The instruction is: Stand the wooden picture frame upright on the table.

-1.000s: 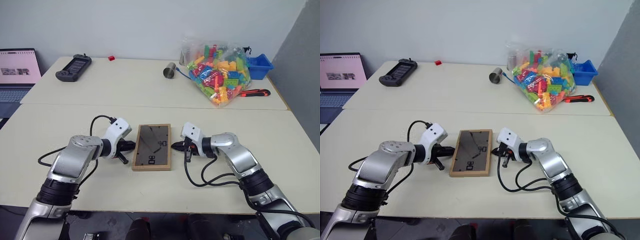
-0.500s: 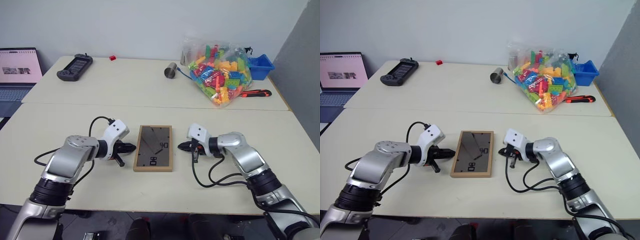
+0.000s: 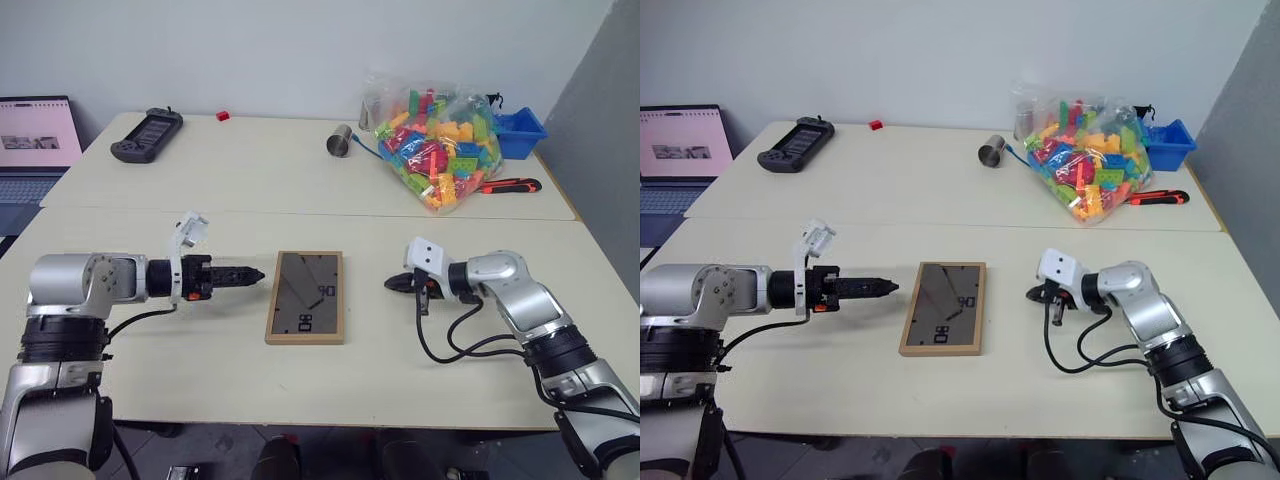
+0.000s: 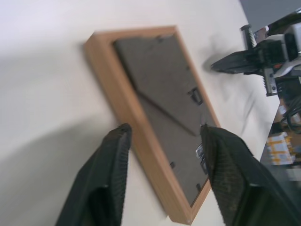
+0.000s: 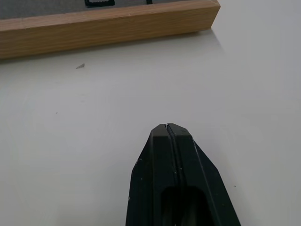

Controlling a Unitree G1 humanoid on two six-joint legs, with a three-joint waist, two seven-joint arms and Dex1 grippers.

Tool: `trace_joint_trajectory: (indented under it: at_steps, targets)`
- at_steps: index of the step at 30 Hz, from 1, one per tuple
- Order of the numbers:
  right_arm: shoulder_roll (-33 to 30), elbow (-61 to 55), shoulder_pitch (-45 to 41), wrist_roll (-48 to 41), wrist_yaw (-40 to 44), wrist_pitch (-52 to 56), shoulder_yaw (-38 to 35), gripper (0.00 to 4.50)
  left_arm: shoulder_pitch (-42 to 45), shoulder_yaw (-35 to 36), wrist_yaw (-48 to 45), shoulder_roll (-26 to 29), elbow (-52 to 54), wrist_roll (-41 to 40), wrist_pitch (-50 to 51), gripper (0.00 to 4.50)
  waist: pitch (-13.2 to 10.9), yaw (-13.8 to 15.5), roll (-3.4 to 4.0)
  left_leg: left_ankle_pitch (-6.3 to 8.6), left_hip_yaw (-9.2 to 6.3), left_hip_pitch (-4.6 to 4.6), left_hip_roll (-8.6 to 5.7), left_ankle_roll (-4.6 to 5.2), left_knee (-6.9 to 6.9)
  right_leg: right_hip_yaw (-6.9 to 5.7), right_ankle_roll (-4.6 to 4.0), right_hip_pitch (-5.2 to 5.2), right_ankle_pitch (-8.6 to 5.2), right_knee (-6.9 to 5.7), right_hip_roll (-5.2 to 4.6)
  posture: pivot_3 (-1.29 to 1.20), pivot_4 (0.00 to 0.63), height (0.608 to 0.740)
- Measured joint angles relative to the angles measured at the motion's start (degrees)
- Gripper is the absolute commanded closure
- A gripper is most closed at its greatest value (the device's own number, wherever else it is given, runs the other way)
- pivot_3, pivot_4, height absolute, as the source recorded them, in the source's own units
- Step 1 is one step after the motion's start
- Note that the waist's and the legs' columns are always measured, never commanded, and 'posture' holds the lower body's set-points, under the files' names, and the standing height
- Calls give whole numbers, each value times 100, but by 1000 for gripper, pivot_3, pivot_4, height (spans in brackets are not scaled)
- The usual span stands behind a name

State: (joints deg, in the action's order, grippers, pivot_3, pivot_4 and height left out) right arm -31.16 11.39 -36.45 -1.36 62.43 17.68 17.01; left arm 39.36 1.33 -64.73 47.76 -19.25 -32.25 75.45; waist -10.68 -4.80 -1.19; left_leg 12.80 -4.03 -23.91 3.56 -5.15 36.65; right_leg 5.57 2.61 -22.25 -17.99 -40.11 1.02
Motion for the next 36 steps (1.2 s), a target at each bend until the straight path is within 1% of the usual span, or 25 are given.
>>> trace_joint_trajectory:
  at_steps: [1, 2, 3, 4, 6, 9, 15, 20, 25, 31, 36]
  targets:
    - [46, -1, -4, -1, -4, 5, 5, 4500, 107, -114, -5, -3, -151, 18, 24, 1142, 0, 4, 0, 0, -2, -2, 0, -1, 0, -2, 0, 0, 0, 0, 0, 0, 150, 740]
    - [86, -5, -6, -2, -12, 20, 7, 4500, 220, -196, -32, -2, -257, 40, 26, 861, 0, 7, 0, 0, -3, -2, -1, -1, 1, -2, 0, 1, 0, 0, 0, 0, 150, 740]
    - [95, -16, -6, -3, -26, 33, 6, 4500, 318, -267, -90, 0, -322, 53, 38, 731, 0, 10, 0, -1, -2, -2, -2, -1, 2, -2, 0, 1, 0, 0, -1, 0, 150, 740]
    - [95, -41, -5, -3, -45, 54, 5, 4500, 402, -348, -152, 9, -328, 43, 78, 452, 0, 13, 0, -1, -2, -2, -3, -1, 2, -1, 0, 2, 0, 1, -2, 0, 150, 740]
    - [94, -107, 0, -3, -73, 77, 3, 4500, 440, -425, -289, 37, -321, -53, 228, 92, 0, 15, 0, -1, -2, -2, -2, -1, 1, -2, -1, 2, 0, 0, -2, 0, 150, 740]
    - [99, -203, 39, -4, -150, 163, -2, 4500, 293, -712, -557, 164, -140, -205, 456, 92, 0, 8, 0, -1, -3, -1, -1, -1, 0, -2, -3, 1, -2, -1, -2, 0, 150, 740]
    - [286, -206, 111, -2, -285, 231, 4, 4500, -172, -898, -694, 227, -45, -313, 442, 92, 0, 2, 0, -1, -3, 1, 0, -1, 2, -3, -7, 1, -4, -9, -1, 0, 150, 740]
    - [395, -225, 112, 2, -368, 291, 10, 4500, -145, -925, -688, 233, -115, -389, 687, 92, 0, 2, 0, 0, -3, 2, -1, 0, 2, -2, -8, 1, -5, -11, 0, 0, 150, 740]
    - [525, -304, 128, 8, -380, 318, 137, 4500, -112, -933, -645, 129, -165, -435, 785, 92, 0, 10, 0, 0, -3, 3, -3, -1, 3, -2, -9, 2, -5, -13, -2, 0, 150, 740]
    - [869, -295, 127, 31, -446, 353, 379, 4500, -65, -986, -687, -54, -306, -405, 547, 92, 1, 37, 1, -1, -5, 4, -7, -1, 6, -2, -9, 5, -5, -16, -3, 0, 150, 740]
    - [1004, -255, 120, 63, -542, 422, 451, 4500, -21, -990, -699, -171, -408, -380, 411, 92, 2, 99, 3, 0, -6, 6, -8, -1, 10, -2, -9, 7, -5, -17, -4, 0, 150, 740]
